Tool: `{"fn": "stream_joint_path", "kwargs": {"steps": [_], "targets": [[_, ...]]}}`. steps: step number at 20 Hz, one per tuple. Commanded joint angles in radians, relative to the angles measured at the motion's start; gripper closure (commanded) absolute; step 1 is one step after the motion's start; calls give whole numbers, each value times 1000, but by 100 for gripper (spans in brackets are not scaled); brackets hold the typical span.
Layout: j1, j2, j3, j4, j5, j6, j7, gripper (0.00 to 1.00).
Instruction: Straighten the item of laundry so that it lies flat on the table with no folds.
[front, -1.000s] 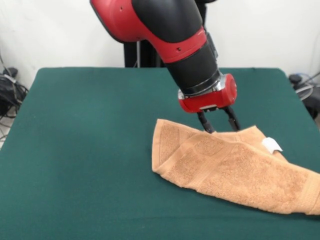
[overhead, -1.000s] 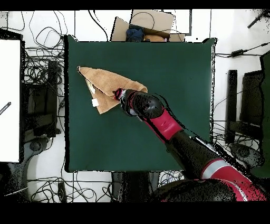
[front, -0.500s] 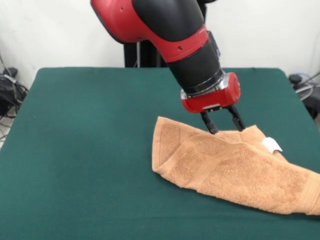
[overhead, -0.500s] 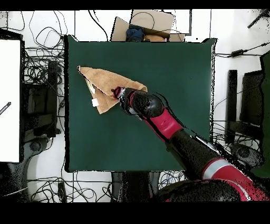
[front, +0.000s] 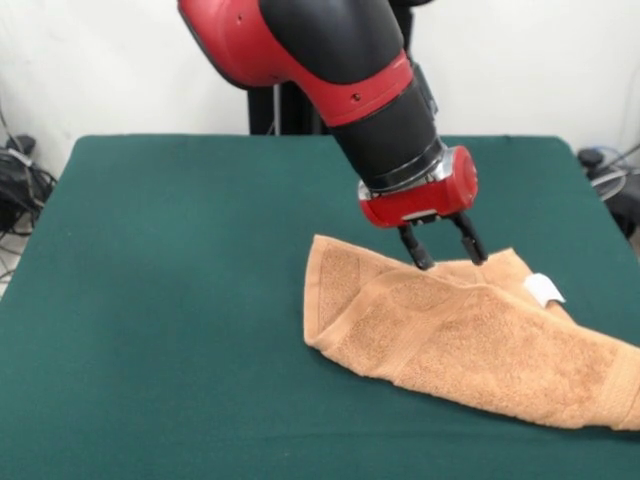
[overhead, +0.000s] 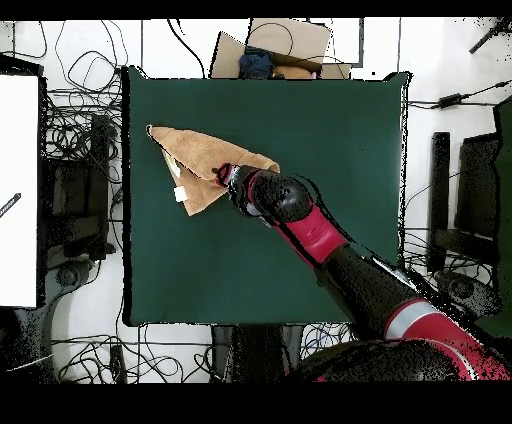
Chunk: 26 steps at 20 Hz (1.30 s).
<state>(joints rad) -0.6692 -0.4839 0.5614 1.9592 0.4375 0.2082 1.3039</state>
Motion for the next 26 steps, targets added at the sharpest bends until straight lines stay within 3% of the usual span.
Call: {"fn": "stream_joint_path", "kwargs": {"steps": [1, 26], "targets": [[37, 50, 24, -86, 56, -6, 250, 0], [80, 51, -97, -222, 74, 176, 250, 0]]}}
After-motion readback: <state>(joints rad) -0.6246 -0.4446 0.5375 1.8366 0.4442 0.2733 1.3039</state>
